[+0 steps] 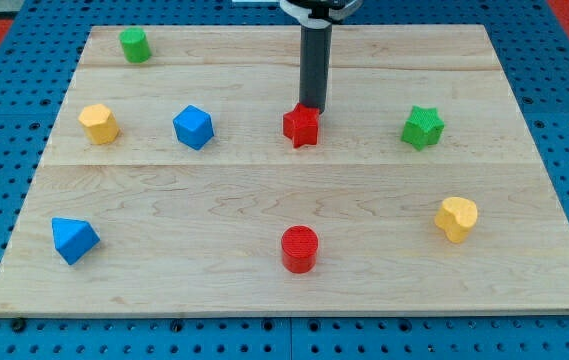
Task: Put the red star in between the green star and the blue cube
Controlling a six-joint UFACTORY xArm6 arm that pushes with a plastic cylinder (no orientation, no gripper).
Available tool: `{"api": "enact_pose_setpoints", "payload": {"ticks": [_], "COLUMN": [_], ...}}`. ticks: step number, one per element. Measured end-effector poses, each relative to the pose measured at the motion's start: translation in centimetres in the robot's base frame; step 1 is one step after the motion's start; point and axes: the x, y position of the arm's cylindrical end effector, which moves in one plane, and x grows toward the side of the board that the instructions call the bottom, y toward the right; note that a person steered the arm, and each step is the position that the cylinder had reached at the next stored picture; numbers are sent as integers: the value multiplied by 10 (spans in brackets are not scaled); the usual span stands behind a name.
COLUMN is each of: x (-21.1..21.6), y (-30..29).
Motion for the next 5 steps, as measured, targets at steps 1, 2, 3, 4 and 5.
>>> {"api": "enact_pose_setpoints", "payload": {"ticks": [1,2,3,4,5], "x": [0,-6,-15,-35,-1], "y": [0,8,43,119,210]}}
